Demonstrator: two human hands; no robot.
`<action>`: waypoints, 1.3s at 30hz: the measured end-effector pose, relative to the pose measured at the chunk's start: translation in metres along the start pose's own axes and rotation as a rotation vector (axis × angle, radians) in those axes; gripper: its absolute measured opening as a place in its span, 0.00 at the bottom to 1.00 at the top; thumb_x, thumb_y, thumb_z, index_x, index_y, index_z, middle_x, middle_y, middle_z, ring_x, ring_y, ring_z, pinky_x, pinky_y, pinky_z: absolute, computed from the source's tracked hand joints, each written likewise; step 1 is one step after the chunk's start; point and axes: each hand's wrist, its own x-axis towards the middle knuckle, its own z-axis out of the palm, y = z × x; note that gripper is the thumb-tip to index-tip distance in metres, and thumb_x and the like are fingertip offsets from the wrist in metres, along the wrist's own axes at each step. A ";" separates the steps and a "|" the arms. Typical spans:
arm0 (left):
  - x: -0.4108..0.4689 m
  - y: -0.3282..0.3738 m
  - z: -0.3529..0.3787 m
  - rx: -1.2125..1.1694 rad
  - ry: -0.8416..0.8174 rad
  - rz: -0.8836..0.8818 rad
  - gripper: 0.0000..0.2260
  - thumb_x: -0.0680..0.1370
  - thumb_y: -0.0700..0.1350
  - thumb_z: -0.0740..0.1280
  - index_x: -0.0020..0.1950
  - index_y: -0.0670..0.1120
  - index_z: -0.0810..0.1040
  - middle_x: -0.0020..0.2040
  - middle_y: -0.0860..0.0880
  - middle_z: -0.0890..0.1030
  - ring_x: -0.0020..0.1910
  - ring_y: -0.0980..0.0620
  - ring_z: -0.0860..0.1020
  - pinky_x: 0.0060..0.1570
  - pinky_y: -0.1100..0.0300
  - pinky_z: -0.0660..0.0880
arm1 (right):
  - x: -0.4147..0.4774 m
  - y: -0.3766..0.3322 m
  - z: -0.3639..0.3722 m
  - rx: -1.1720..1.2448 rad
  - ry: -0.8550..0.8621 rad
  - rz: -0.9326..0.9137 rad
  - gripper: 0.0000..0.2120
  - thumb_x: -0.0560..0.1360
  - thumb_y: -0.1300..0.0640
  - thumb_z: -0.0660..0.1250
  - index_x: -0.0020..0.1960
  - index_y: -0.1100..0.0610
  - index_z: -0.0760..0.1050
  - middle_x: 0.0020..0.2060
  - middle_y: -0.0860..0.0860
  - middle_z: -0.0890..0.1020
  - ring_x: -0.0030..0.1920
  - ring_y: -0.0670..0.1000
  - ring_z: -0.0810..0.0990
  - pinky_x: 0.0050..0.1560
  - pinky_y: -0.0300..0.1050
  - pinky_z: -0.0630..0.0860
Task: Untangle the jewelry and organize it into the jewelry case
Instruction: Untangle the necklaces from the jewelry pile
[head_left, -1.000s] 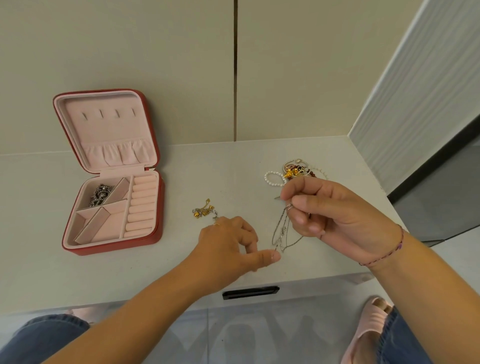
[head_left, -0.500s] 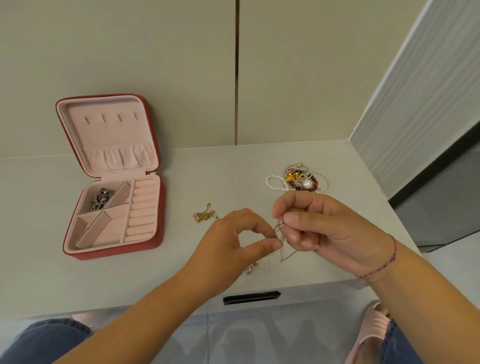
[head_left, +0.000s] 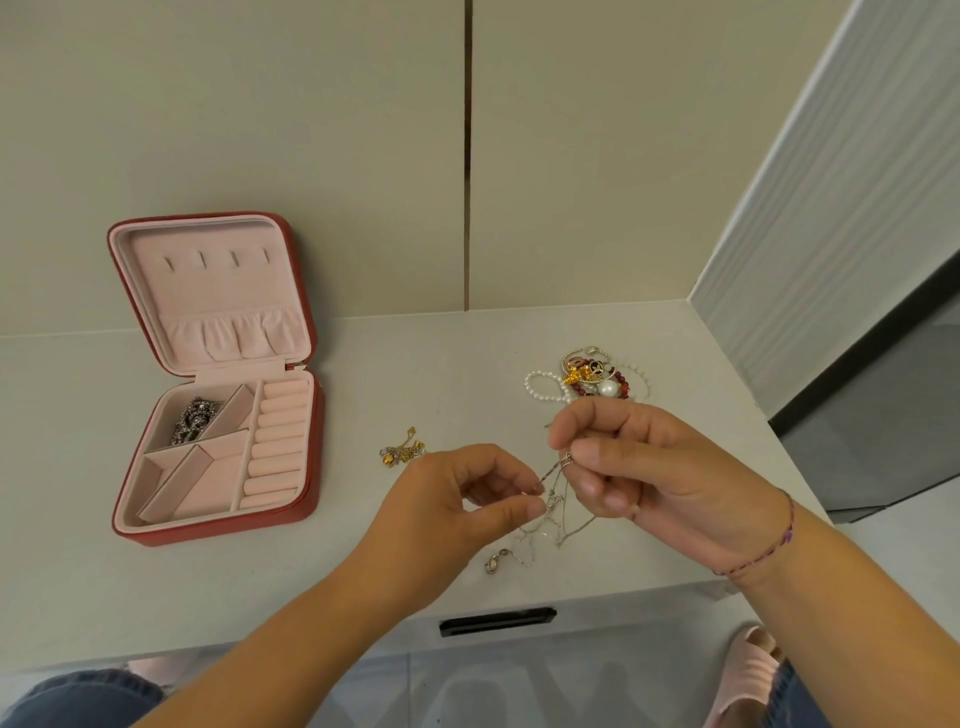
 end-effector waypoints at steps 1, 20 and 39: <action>0.000 0.000 0.000 0.002 0.001 -0.006 0.03 0.70 0.49 0.73 0.41 0.57 0.82 0.36 0.56 0.82 0.37 0.58 0.78 0.42 0.70 0.73 | 0.000 0.000 0.000 -0.001 0.000 0.001 0.12 0.66 0.50 0.75 0.46 0.55 0.80 0.30 0.51 0.75 0.27 0.45 0.68 0.30 0.37 0.61; 0.007 -0.012 -0.016 -0.072 0.178 -0.192 0.05 0.76 0.39 0.68 0.44 0.48 0.81 0.38 0.52 0.85 0.42 0.50 0.81 0.43 0.63 0.74 | -0.011 -0.017 -0.031 0.209 0.206 -0.111 0.16 0.59 0.55 0.79 0.43 0.57 0.79 0.27 0.51 0.72 0.23 0.44 0.65 0.24 0.35 0.61; 0.008 -0.008 -0.024 -0.311 0.319 -0.204 0.05 0.78 0.40 0.66 0.45 0.46 0.81 0.24 0.51 0.73 0.28 0.53 0.73 0.34 0.68 0.74 | -0.014 -0.017 -0.033 -0.005 0.574 0.034 0.06 0.66 0.63 0.65 0.42 0.59 0.79 0.30 0.54 0.79 0.28 0.47 0.74 0.30 0.38 0.77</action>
